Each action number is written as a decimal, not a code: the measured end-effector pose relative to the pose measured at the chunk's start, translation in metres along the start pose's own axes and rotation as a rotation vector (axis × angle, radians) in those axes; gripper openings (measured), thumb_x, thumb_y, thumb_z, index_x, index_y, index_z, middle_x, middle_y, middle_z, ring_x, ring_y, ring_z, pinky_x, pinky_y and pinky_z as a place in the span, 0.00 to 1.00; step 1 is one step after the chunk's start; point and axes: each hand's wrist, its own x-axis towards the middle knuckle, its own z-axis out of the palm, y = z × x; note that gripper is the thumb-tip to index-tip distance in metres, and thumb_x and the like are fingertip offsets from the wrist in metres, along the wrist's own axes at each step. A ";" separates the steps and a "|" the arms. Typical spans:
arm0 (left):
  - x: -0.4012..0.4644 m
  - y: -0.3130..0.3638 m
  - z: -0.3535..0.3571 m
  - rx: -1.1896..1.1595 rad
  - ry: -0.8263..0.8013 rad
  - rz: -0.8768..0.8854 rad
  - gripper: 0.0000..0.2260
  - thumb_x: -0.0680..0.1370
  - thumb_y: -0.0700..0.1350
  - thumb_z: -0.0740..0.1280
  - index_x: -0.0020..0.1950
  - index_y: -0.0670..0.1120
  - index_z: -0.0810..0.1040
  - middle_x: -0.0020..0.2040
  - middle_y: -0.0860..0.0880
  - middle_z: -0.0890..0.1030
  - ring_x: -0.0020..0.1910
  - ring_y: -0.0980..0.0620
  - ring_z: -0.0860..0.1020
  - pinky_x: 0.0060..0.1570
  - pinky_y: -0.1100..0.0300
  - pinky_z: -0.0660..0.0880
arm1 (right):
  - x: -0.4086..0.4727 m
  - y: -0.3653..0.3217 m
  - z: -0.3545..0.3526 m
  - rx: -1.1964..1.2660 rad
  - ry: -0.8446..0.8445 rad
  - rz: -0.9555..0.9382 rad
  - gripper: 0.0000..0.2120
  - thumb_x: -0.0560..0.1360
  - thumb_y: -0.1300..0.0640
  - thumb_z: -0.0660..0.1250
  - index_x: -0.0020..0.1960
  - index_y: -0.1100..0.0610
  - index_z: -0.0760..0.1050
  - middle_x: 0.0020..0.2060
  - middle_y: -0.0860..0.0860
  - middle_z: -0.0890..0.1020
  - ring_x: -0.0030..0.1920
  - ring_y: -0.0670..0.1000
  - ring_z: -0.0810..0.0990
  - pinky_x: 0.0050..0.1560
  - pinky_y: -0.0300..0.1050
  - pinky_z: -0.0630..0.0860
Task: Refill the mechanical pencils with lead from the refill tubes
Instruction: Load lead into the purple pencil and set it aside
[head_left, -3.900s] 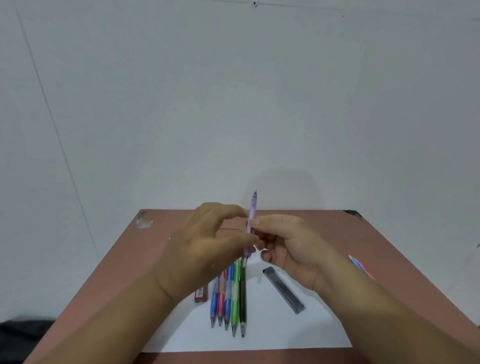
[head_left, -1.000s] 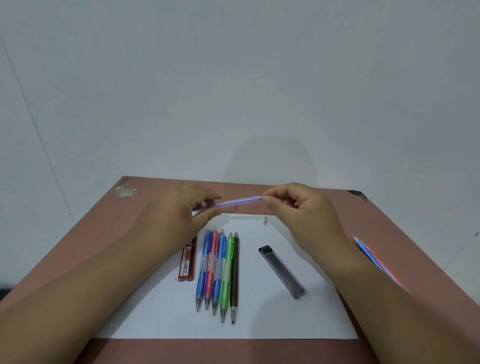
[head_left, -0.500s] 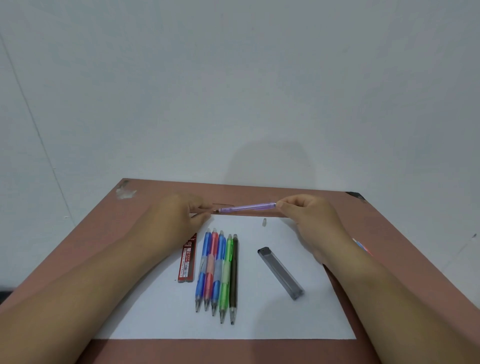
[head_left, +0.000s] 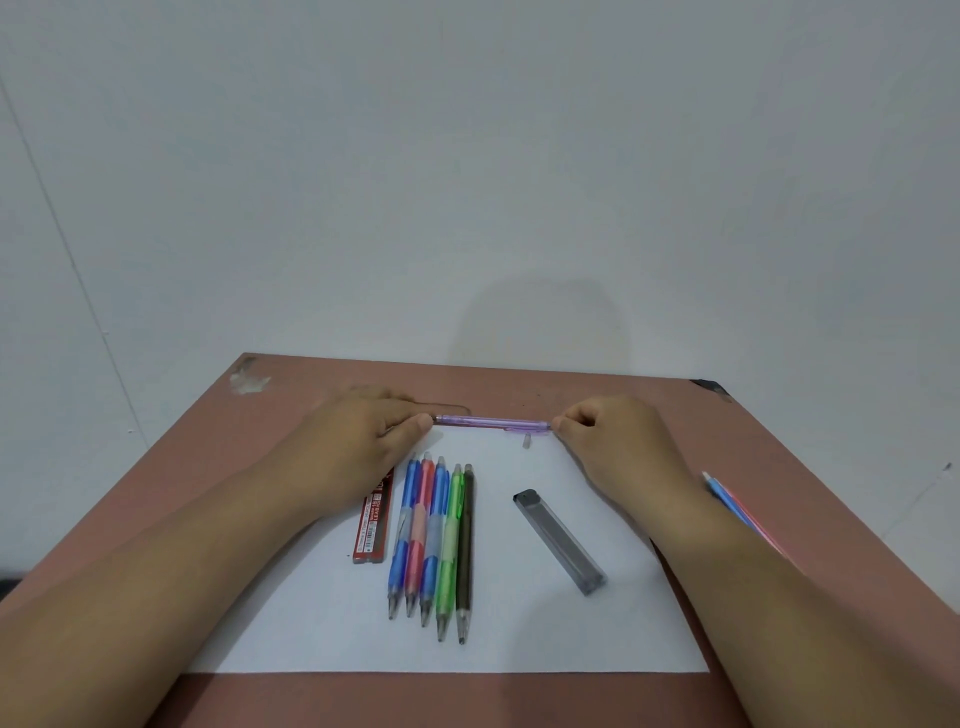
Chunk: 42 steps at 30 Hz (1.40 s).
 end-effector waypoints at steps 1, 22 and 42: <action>-0.001 0.001 0.000 -0.005 0.002 -0.003 0.25 0.79 0.68 0.52 0.66 0.59 0.78 0.62 0.59 0.78 0.63 0.57 0.72 0.64 0.47 0.72 | 0.000 0.000 0.000 -0.014 -0.005 -0.008 0.17 0.80 0.51 0.66 0.42 0.64 0.80 0.34 0.57 0.81 0.33 0.54 0.73 0.34 0.48 0.72; -0.006 0.010 -0.007 -0.067 0.076 0.007 0.22 0.78 0.65 0.56 0.61 0.56 0.81 0.58 0.59 0.77 0.60 0.59 0.71 0.55 0.57 0.70 | -0.025 -0.029 -0.034 -0.156 -0.291 -0.054 0.21 0.65 0.38 0.75 0.37 0.56 0.78 0.29 0.44 0.77 0.30 0.46 0.72 0.35 0.42 0.70; -0.018 0.026 -0.009 -0.012 0.222 0.306 0.19 0.77 0.66 0.61 0.61 0.60 0.81 0.52 0.71 0.74 0.58 0.69 0.70 0.51 0.64 0.73 | -0.036 -0.038 -0.032 0.024 -0.393 -0.053 0.12 0.68 0.47 0.74 0.41 0.55 0.79 0.32 0.47 0.84 0.30 0.44 0.76 0.36 0.44 0.74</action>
